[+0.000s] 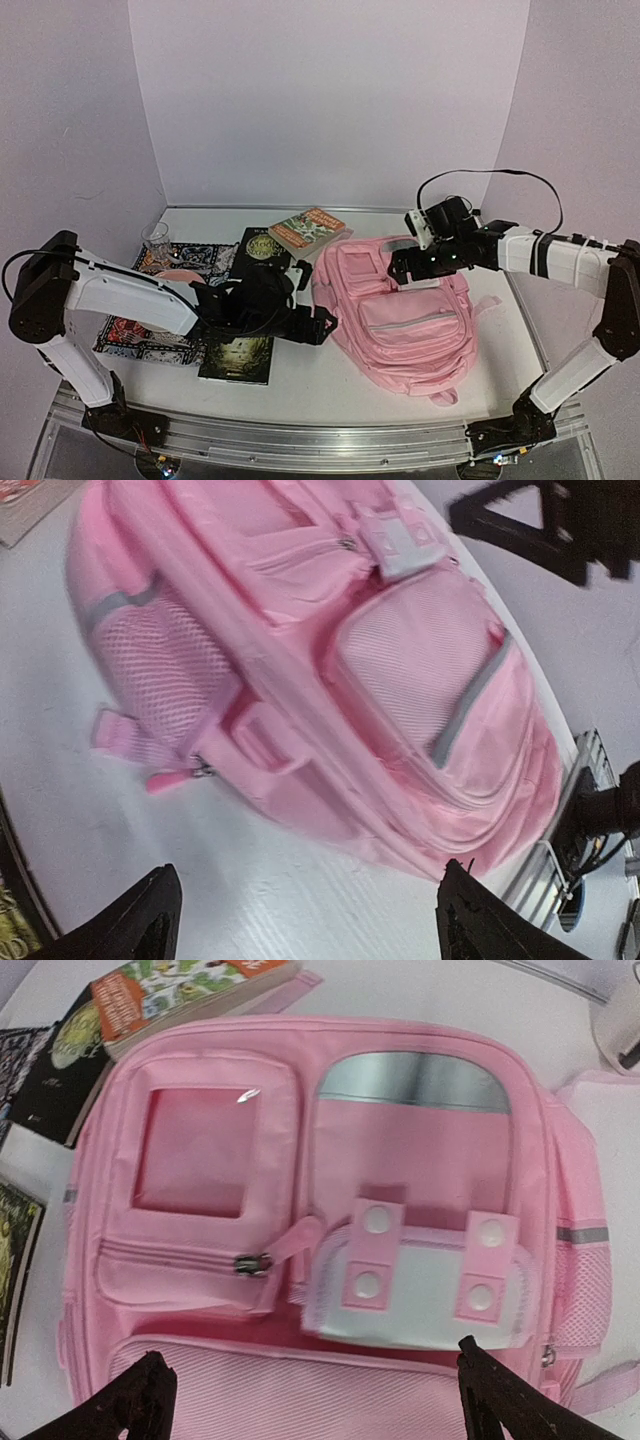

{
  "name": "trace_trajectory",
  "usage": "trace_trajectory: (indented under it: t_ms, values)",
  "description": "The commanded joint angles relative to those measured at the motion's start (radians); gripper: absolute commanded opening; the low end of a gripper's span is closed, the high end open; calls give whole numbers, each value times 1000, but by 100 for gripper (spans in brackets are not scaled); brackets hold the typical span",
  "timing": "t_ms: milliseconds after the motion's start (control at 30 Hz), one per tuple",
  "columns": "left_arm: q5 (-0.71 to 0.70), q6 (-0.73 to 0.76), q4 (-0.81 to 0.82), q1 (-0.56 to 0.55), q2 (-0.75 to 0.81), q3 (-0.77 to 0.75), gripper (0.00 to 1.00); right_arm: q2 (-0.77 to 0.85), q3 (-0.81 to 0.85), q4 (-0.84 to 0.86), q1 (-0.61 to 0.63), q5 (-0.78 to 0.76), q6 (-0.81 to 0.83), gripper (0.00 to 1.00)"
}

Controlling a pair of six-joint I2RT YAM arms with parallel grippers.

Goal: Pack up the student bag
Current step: Rotate the student bag at the center of the board, then pick up the student bag from the center of the board.

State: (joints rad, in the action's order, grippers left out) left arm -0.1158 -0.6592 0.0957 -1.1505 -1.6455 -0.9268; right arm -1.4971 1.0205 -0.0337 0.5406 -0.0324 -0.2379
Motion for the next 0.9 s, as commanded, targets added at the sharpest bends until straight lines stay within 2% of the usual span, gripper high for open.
trace_trajectory:
  t_ms: [0,367,633,667,800,867]
  values:
    - [-43,-19,12,57,50,82,89,2,45,-84,117,-46,-43,97]
    - [-51,-17,17,115,30,137,89,-256,223,-143,346,-126,-154,88]
    - [-46,-7,22,116,0,131,88,-426,332,-192,385,-176,-197,79]
    - [-46,0,24,116,-1,128,88,-438,333,-198,385,-188,-198,76]
    - [-46,24,25,117,-11,116,87,-444,333,-204,385,-190,-194,55]
    - [-45,42,26,117,-22,105,87,-434,337,-203,384,-183,-183,40]
